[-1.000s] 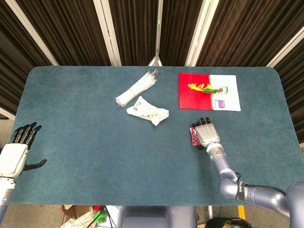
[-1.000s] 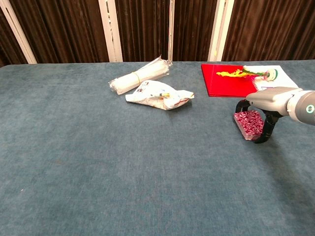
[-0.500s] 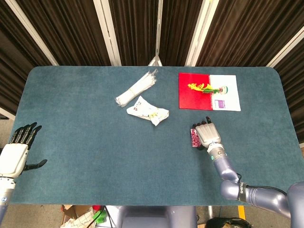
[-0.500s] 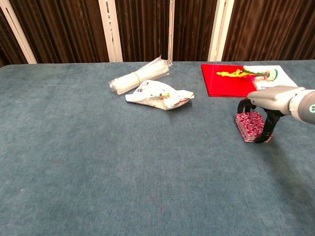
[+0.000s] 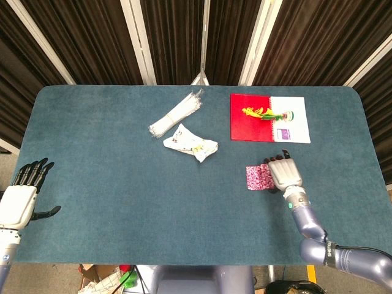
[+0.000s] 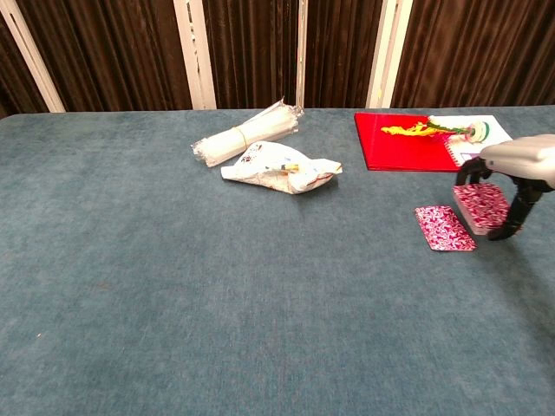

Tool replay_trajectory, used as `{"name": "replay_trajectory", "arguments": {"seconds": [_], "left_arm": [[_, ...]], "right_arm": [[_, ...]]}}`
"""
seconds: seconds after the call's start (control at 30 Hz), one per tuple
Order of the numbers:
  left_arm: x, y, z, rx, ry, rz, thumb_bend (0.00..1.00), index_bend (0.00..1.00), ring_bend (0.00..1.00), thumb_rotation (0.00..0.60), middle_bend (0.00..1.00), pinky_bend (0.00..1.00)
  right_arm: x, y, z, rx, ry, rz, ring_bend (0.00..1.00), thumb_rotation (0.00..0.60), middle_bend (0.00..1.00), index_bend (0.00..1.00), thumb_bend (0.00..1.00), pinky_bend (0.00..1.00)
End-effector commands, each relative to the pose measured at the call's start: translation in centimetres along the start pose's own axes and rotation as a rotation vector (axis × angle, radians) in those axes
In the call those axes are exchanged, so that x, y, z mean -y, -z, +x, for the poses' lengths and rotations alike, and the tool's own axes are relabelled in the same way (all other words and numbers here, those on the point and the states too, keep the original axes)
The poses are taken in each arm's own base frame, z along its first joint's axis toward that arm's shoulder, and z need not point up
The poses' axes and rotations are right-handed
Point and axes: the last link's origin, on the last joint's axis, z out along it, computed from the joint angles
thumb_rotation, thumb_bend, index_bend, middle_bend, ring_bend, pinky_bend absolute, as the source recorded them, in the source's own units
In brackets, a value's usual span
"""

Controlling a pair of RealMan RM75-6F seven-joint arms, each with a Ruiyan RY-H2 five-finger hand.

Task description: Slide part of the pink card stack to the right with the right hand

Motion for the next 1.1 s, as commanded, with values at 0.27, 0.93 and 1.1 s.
{"name": "replay_trajectory", "arguments": {"seconds": [0.27,0.93,1.1], "left_arm": [[-0.1,0.0,-0.2,0.006,-0.008,0.006,0.00,0.00,0.00,0.600,0.00,0.00],[0.1,0.0,-0.2,0.029,-0.013,0.009,0.00,0.00,0.00,0.600,0.00,0.00],[0.1,0.0,-0.2,0.030,-0.011,0.009,0.00,0.00,0.00,0.600,0.00,0.00]], "right_arm": [[-1.9,-0.1,-1.5,0.036,-0.005,-0.045,0.17,0.600,0.42,0.40,0.31,0.00],[-1.6,-0.4,-2.0,0.087,0.016,-0.073,0.02,0.600,0.11,0.03,0.31,0.00],[-1.6,-0.4,-1.9,0.099,0.021,-0.078,0.01,0.600,0.09,0.01,0.31,0.00]]}}
